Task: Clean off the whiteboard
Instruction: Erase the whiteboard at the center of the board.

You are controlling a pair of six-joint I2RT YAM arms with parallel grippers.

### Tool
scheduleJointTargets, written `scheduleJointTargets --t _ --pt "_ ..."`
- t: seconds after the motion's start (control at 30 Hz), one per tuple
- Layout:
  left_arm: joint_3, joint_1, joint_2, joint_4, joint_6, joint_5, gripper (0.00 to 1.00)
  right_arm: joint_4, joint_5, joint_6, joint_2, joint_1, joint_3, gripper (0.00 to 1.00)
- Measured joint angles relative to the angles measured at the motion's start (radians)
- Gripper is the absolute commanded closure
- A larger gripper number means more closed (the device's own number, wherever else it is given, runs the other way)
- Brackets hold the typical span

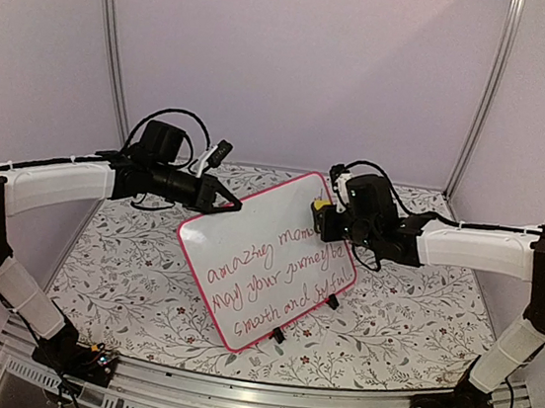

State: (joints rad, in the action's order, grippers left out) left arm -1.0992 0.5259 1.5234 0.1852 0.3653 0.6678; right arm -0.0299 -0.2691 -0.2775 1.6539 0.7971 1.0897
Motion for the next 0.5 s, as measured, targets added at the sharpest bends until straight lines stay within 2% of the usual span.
scheduleJointTargets --t 0.5 --pt "0.000 0.000 0.000 0.000 0.000 0.001 1.00 -0.002 0.014 -0.026 -0.024 0.000 -0.051 0.75"
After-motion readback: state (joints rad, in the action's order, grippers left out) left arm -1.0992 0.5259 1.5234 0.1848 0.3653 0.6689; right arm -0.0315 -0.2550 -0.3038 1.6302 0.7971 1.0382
